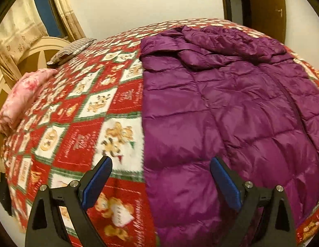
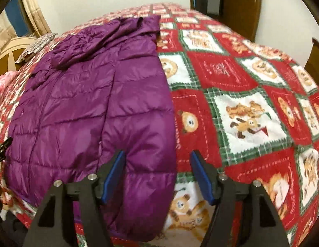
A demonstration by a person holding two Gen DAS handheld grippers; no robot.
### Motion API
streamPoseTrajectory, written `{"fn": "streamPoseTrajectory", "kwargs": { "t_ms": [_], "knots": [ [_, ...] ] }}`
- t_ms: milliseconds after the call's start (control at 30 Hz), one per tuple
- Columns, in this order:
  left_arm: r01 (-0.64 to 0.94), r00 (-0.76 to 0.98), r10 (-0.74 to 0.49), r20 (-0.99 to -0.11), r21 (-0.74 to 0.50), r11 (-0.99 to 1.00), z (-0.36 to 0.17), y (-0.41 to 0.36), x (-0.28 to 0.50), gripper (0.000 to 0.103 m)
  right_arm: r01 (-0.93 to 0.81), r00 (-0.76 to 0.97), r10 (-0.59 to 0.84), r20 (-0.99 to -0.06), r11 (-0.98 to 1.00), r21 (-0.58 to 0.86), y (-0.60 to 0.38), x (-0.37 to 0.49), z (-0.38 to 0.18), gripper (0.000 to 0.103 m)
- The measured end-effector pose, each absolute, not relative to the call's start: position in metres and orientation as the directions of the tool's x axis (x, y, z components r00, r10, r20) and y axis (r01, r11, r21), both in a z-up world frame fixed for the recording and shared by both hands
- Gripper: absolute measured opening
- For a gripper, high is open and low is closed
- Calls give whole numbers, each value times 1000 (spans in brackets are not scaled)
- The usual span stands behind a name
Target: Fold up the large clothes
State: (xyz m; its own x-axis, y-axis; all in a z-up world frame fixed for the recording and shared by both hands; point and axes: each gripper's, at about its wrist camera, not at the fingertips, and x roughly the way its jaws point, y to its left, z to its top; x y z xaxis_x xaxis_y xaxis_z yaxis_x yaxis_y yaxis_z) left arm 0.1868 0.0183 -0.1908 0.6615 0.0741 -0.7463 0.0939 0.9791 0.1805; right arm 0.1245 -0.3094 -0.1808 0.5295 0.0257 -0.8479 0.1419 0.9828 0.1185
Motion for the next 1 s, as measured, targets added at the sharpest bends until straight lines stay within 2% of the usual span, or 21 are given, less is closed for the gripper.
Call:
{"fn": "streamPoseTrajectory", "kwargs": {
  "t_ms": [33,67,100,133,167,267,400,567,633,700,867,967,1000],
  "knots": [
    [117,656,39,-754,153,981,-191,18,184,61,151,537,29,-843,980,129,-307,123,-182,65],
    [151,642,-15,-766,108,983,-191,18,181,43,152,542,29,-840,979,132,-306,118,-182,60],
    [177,634,-59,-771,70,982,-190,17,179,21,140,546,38,-837,981,136,-303,115,-182,48],
    [179,643,-62,-763,71,981,-188,16,176,10,111,548,64,-834,983,148,-299,113,-181,29],
    [181,668,-48,-743,100,978,-184,14,171,5,95,551,95,-829,980,175,-298,110,-181,11],
    [193,720,-86,-688,79,978,-160,20,158,3,81,579,163,-799,964,255,-303,100,-171,7],
    [208,811,-149,-565,40,977,-95,40,125,0,34,662,234,-712,940,340,-309,81,-125,6],
    [204,910,-152,-385,98,974,-17,57,86,0,-44,750,273,-602,930,366,-304,60,-47,6],
    [199,924,-144,-354,124,972,-5,60,95,0,-83,781,289,-554,927,366,-302,65,-17,6],
    [181,920,-112,-377,155,971,-9,58,116,0,-102,793,298,-532,925,366,-299,75,-7,6],
    [195,838,-105,-536,114,974,-49,52,148,0,-92,775,279,-567,937,336,-285,107,-18,6],
    [180,764,-136,-631,6,984,-81,55,158,1,-86,765,260,-590,948,306,-284,104,-37,6],
    [170,754,-127,-644,4,985,-87,56,161,5,-76,755,256,-603,949,307,-286,104,-45,6]
  ]
}}
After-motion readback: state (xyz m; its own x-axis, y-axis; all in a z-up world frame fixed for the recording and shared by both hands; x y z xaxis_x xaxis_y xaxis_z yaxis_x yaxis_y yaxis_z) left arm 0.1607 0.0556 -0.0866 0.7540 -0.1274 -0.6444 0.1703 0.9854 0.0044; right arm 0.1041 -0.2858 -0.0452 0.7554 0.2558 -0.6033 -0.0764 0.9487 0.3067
